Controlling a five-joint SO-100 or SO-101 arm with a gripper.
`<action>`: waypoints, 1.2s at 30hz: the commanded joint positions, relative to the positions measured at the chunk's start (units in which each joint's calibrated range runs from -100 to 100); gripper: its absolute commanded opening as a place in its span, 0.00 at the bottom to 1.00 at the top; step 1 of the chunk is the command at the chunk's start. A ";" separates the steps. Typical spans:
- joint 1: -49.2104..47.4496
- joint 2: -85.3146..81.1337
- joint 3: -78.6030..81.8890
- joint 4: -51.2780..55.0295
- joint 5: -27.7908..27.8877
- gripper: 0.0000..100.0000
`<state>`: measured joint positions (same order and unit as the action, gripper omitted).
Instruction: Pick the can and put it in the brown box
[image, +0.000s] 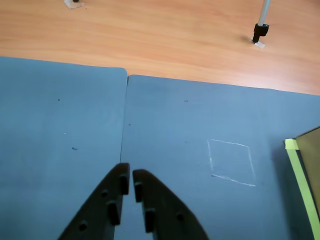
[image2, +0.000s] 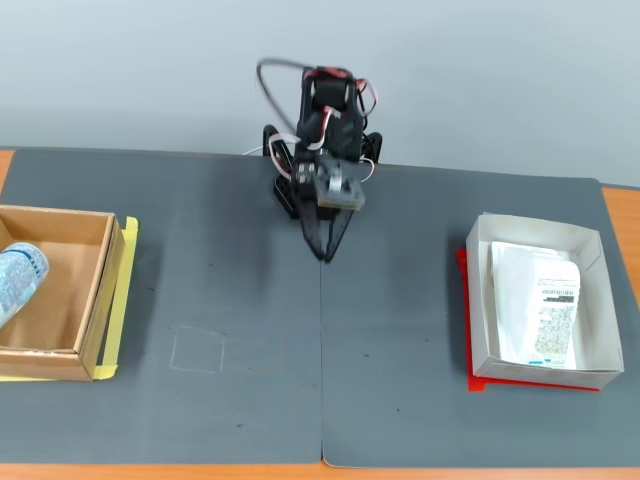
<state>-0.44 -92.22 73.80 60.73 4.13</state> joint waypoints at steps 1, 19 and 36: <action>-0.86 -6.93 8.46 -0.62 -0.27 0.01; -1.67 -7.44 18.60 13.95 -4.28 0.01; -1.59 -7.10 18.24 13.69 -4.44 0.01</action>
